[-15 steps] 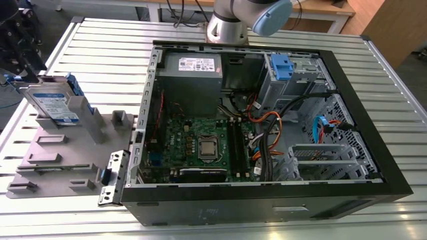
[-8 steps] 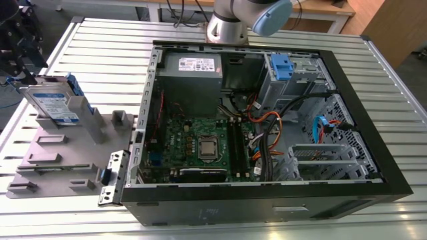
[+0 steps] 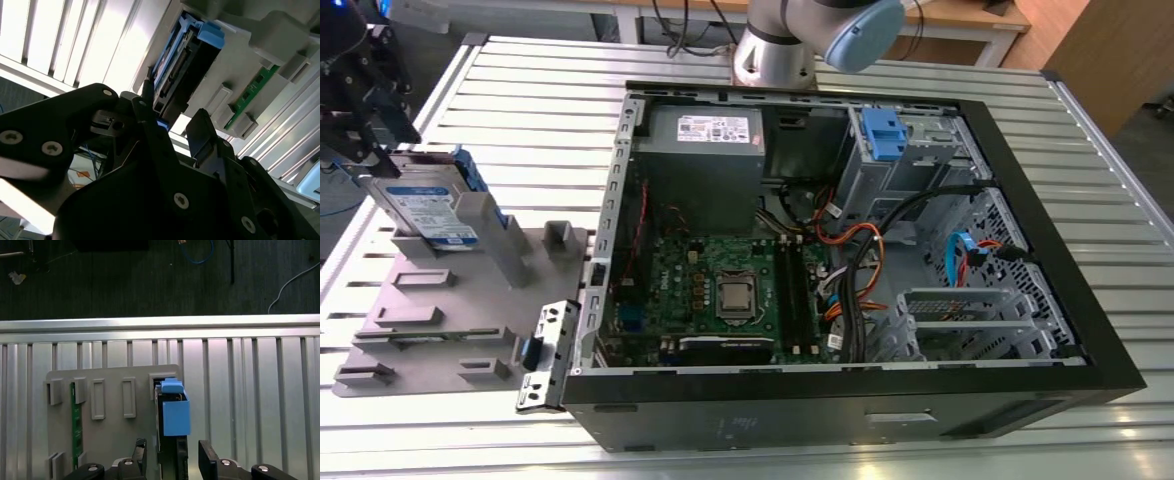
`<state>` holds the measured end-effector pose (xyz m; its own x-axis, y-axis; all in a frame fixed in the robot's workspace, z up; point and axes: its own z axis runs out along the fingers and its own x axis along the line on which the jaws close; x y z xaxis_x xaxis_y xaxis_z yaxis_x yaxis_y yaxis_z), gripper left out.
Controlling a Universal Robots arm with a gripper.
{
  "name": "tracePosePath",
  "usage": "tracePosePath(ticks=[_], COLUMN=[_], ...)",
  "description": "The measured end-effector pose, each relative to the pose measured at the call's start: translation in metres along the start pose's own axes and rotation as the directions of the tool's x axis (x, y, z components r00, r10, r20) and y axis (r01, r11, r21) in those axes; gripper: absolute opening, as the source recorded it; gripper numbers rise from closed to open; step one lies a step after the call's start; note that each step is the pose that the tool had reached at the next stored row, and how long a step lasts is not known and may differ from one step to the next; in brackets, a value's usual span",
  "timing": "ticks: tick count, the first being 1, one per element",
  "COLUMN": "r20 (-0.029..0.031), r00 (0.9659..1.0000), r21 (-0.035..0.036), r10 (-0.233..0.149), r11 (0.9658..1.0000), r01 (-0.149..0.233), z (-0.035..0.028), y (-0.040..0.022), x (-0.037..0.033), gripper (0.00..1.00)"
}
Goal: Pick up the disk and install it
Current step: 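Pick up the disk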
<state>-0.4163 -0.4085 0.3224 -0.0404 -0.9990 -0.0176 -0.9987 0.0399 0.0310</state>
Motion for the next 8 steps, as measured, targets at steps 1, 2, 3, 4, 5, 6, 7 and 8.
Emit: tracePosePath(ticks=[1,2,3,4,5,6,7,8], r20=[0.0000,0.0001,0.0001,0.0000,0.0000,0.0000,0.0000,0.0000], r00=[1.0000,1.0000,1.0000,1.0000,1.0000,1.0000,1.0000,1.0000], r21=[0.0000,0.0001,0.0001,0.0000,0.0000,0.0000,0.0000,0.0000], r10=[0.000,0.000,0.000,0.000,0.000,-0.001,-0.001,-0.001], r11=[1.0000,1.0000,1.0000,1.0000,1.0000,1.0000,1.0000,1.0000], r01=[0.000,0.000,0.000,0.000,0.000,0.001,0.001,0.001], z=[0.0019,0.0037,0.0055,0.0072,0.0090,0.0109,0.0127,0.0146], y=[0.0000,-0.0001,-0.0001,-0.0002,-0.0002,-0.0002,-0.0002,-0.0002], x=[0.0000,0.0001,0.0001,0.0001,0.0002,0.0002,0.0002,0.0003], gripper=[0.53,0.53,0.53,0.53,0.53,0.53,0.53,0.53])
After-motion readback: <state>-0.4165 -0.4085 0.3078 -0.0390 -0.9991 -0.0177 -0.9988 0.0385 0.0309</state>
